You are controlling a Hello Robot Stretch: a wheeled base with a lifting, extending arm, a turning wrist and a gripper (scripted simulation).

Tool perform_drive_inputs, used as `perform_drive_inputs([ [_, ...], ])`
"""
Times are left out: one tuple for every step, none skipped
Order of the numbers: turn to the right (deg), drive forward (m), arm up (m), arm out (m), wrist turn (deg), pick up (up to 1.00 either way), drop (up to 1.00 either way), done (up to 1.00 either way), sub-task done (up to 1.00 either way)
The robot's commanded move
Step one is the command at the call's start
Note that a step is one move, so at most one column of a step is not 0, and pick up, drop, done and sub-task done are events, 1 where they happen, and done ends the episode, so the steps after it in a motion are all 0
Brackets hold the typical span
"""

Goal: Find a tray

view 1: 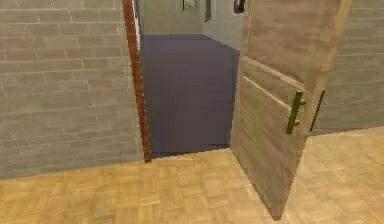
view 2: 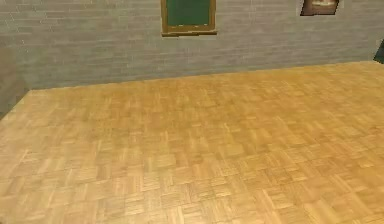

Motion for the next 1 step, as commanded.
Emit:
perform_drive_inputs([
  [0.0, 1.00, 0.00, 0.00, 0.0, 0.00, 0.00, 0.00, 0.00],
])
